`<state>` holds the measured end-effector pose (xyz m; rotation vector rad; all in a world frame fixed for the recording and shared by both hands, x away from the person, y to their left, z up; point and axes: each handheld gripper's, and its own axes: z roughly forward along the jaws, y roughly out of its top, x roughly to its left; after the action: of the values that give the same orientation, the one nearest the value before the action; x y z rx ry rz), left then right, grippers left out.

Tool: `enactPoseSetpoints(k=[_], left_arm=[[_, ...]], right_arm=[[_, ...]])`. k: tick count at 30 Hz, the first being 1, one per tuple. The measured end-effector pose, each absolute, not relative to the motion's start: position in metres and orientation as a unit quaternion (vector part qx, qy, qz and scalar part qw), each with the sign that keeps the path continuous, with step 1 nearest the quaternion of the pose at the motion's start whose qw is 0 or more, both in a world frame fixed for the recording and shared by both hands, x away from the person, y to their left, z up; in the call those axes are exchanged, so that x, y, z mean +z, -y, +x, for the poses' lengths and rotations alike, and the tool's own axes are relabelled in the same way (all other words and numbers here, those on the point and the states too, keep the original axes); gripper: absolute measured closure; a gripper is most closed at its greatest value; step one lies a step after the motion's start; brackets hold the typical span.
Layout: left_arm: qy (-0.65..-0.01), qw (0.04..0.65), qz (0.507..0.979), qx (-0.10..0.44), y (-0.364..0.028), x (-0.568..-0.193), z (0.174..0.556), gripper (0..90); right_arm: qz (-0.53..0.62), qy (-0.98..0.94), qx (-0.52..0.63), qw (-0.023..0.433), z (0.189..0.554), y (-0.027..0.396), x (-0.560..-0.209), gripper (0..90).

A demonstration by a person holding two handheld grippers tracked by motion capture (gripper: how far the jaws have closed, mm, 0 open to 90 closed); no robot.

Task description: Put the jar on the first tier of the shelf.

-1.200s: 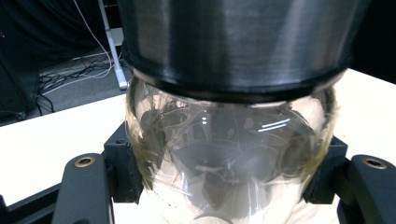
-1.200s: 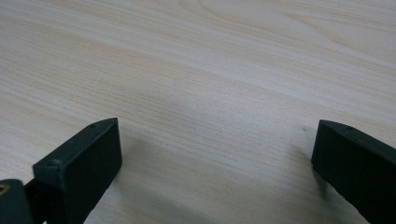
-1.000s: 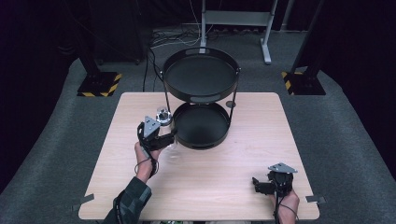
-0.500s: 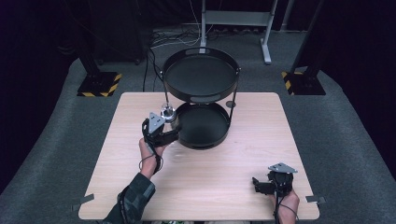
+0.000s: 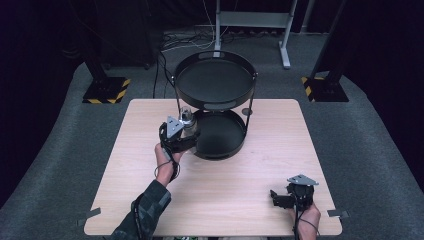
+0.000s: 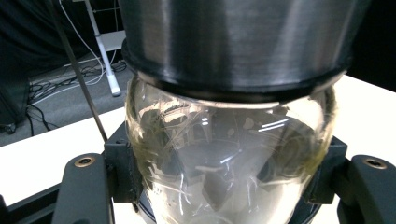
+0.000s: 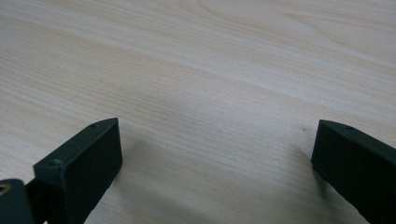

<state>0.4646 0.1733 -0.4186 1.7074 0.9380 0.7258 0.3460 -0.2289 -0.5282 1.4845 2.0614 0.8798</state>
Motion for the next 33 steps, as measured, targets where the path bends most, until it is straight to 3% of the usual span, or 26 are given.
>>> enactPoseSetpoints(k=[33], left_arm=[[-0.405, 0.500, 0.709, 0.289, -0.146, -0.429, 0.494, 31.5]], right_arm=[[0.538, -0.747, 0.318, 0.225, 0.346, 0.229, -0.528, 1.1]])
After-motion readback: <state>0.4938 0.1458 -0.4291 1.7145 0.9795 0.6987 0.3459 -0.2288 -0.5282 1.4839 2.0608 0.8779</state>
